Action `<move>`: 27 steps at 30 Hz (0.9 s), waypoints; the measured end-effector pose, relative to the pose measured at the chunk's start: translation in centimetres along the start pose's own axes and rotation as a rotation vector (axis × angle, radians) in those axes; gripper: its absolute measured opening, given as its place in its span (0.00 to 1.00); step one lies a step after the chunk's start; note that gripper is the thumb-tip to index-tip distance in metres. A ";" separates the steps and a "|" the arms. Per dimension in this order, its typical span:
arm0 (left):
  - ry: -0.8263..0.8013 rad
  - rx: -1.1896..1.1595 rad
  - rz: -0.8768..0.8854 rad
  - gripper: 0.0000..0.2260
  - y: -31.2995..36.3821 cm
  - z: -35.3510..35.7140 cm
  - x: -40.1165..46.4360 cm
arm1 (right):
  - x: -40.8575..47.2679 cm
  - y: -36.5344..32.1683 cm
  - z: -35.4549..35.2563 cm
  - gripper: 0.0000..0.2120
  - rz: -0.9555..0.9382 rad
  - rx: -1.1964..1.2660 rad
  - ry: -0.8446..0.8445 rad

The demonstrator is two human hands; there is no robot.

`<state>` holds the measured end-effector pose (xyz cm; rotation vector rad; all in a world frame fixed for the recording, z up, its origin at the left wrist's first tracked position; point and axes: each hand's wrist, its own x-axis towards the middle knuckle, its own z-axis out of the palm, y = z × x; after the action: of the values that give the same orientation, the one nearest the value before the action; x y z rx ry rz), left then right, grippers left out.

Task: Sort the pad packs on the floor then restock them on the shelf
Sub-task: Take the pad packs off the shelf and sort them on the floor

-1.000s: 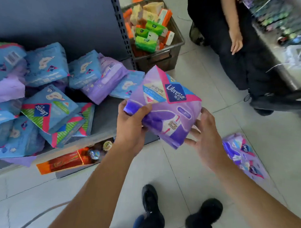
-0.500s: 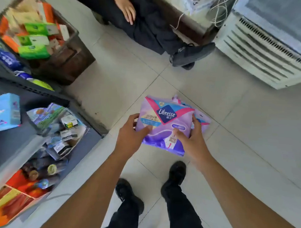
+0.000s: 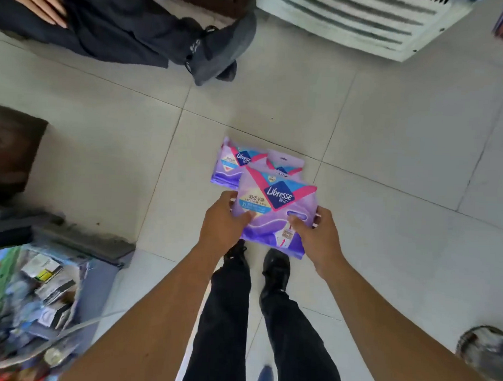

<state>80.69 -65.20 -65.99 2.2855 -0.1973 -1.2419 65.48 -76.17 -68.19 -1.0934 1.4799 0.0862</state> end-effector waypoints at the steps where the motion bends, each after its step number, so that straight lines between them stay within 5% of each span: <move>1: -0.024 0.013 0.002 0.20 0.2 0.4 1.3 | 0.8 0.1 0.1 0.21 0.015 0.009 0.019; 15: -0.225 0.047 -0.002 0.11 -6.4 10.8 22.3 | 23.1 8.5 0.8 0.12 0.052 -0.076 0.100; 18: -0.015 0.081 0.030 0.14 -8.5 12.0 27.2 | 28.8 10.8 1.4 0.13 -0.006 -0.158 0.142; 21: 0.225 0.300 0.086 0.29 -10.7 11.4 31.3 | 32.5 12.5 1.9 0.15 -0.050 -0.273 0.154; 27: 0.262 0.292 0.044 0.40 -13.6 10.9 34.5 | 34.9 14.2 4.3 0.14 -0.063 -0.272 0.108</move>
<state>89.75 -70.31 -103.21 2.6499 -0.3509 -0.9284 65.71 -85.21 -105.06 -1.3811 1.5602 0.1914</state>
